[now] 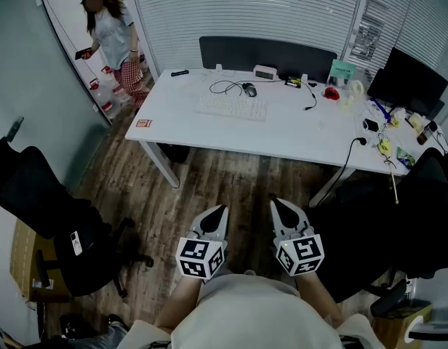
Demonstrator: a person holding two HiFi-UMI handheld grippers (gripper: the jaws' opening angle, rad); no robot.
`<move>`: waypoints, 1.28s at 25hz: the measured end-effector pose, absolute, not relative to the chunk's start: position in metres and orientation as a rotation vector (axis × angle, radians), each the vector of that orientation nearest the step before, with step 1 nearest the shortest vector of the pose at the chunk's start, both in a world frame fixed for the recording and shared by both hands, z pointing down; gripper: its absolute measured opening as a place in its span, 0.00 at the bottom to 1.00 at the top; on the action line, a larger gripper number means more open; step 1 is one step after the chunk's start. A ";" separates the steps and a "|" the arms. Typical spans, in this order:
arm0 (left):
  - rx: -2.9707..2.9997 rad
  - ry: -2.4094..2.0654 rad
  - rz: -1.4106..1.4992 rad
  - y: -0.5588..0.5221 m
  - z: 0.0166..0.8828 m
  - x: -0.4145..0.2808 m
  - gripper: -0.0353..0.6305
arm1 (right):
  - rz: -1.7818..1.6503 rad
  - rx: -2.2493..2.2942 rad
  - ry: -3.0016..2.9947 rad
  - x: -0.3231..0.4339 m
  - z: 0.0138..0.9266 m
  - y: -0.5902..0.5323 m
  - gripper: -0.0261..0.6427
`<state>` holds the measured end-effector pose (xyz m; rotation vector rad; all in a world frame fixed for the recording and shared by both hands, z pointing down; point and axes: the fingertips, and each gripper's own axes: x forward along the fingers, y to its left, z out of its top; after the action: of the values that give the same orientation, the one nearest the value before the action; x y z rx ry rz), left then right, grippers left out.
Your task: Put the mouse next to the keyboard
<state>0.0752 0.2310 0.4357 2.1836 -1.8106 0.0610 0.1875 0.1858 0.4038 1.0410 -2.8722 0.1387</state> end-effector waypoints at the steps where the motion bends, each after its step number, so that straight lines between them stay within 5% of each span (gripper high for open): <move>1: 2.177 -1.810 0.057 0.236 0.436 0.077 0.07 | 0.136 1.035 -2.871 0.189 0.404 0.191 0.04; 23: 2.212 -1.802 0.034 0.258 0.431 0.101 0.07 | 0.195 0.976 -2.895 0.205 0.408 0.210 0.04; 25: 2.207 -1.803 0.033 0.258 0.431 0.101 0.17 | 0.215 0.957 -2.892 0.204 0.411 0.209 0.15; 32: 2.178 -1.776 -0.001 0.259 0.438 0.099 0.26 | 0.273 0.929 -2.889 0.203 0.421 0.205 0.34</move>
<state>0.0988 0.2595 0.4378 2.1776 -1.7758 -0.0007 0.2033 0.2048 0.4209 0.9287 -2.8886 0.2732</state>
